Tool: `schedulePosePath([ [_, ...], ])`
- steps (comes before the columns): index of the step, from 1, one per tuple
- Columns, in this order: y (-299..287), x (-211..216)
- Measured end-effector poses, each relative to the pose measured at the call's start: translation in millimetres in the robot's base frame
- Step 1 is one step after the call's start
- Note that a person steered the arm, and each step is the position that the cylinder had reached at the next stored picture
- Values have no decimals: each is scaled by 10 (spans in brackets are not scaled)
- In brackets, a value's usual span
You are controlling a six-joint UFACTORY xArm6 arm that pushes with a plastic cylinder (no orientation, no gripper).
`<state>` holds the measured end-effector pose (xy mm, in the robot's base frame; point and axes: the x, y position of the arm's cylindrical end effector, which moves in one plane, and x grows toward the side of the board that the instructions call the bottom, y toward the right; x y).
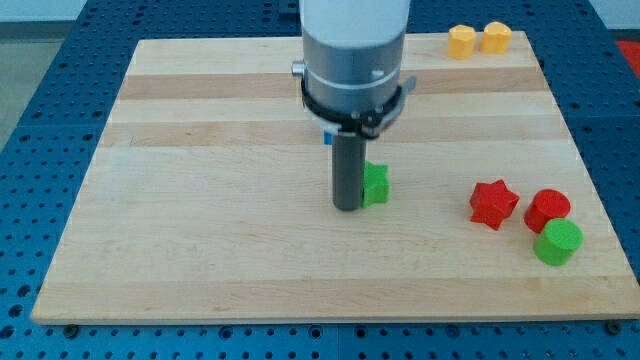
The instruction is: Move green star towards top right
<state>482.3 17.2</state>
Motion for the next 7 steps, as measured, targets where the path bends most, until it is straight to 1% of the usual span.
schedulePosePath([
  [1, 491, -440],
  [2, 718, -507],
  [3, 497, -404],
  [4, 402, -106],
  [5, 839, -62],
  [6, 1239, -559],
  [7, 1416, -1178],
])
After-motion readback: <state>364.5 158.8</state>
